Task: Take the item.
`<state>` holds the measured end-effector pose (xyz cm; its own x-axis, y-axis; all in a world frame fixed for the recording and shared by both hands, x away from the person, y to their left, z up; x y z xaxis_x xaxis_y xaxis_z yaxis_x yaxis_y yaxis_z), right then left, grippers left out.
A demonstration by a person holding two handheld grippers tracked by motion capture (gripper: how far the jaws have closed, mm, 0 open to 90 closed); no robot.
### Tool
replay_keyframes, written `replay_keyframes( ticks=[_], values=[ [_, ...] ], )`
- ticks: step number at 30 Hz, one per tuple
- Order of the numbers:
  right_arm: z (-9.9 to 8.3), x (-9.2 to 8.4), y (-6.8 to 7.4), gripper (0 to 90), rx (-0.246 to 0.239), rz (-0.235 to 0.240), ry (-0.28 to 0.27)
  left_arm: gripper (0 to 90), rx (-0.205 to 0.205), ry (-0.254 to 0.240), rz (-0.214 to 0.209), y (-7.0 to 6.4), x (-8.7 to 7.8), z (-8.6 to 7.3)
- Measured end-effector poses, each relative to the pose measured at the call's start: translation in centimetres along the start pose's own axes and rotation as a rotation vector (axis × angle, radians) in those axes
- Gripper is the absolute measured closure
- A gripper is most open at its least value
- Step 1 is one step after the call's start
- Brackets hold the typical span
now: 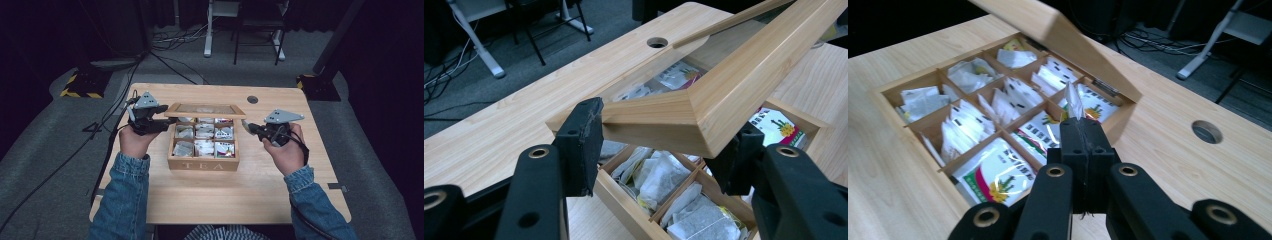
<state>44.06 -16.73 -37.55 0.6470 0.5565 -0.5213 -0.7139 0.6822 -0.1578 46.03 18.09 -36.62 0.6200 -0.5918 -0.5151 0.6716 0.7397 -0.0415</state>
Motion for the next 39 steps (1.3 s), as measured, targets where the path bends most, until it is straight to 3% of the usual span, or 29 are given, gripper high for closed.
replay_keyframes(
  ticks=[22, 39],
  values=[
    [-2.5, -1.3, -5.0, 90.0, 0.096, -0.131, 0.02, 47.7, 0.0, -0.004, 0.015, 0.0, 0.0, 0.0],
    [-4.8, -0.8, -7.2, 90.0, 0.158, -0.179, 0.041, 51.2, -0.004, -0.005, 0.023, 0.1, -0.1, 0.0]
  ],
)
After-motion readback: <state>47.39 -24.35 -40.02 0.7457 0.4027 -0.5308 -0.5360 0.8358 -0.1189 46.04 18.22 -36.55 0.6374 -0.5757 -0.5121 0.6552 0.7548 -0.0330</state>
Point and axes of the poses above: each handheld gripper's, and its own axes: x roughly forward along the jaws, z roughly out of its top, y roughly to its left, the point moved 4 cm from there along x, roughly forward along the jaws, and after that the axes turned 4 degrees about -x, right-handed, at the moved point
